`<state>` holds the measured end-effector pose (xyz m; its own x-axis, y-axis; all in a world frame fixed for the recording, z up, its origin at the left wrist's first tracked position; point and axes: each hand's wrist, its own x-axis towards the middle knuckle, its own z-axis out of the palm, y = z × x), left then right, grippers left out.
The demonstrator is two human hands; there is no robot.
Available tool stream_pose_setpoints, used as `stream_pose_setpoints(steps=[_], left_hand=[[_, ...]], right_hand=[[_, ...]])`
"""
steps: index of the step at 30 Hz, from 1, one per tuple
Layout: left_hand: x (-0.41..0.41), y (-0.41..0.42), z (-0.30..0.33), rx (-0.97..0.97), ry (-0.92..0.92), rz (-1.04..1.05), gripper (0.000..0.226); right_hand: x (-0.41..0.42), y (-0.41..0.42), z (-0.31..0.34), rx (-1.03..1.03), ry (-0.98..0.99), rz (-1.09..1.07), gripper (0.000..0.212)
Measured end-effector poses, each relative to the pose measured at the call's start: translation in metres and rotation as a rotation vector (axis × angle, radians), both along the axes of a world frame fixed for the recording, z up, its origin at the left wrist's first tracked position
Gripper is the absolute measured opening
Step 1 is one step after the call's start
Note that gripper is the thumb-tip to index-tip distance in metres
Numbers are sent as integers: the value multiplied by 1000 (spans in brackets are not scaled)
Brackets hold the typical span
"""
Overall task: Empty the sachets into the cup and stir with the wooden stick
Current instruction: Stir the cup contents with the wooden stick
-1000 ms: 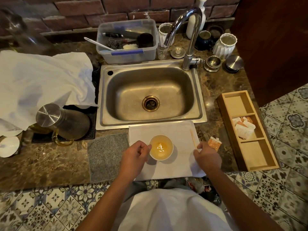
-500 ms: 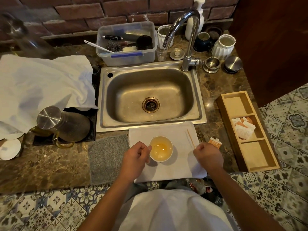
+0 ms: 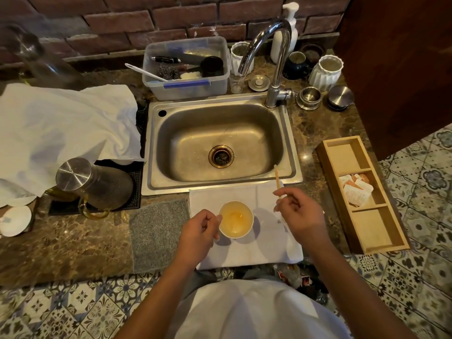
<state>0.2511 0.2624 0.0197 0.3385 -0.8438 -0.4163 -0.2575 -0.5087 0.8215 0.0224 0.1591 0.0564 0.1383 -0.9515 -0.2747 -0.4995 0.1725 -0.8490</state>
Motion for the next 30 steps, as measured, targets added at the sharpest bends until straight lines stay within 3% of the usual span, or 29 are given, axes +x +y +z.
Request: stream_pose_setpoints(steps=[6, 10, 18, 23, 30], left_hand=[[0, 1, -3, -8, 1, 14, 28], [0, 1, -6, -10, 21, 19, 27], [0, 1, -6, -31, 44, 18, 27], [1, 0, -6, -38, 59, 17, 27], [0, 0, -5, -31, 74, 21, 29]], right_hand=[[7, -1, 21, 61, -119, -27, 25], [10, 2, 36, 33, -150, 50, 38], [18, 10, 60, -77, -321, 136, 27], [24, 14, 63, -107, -326, 112, 30], [22, 17, 57, -74, -308, 76, 12]])
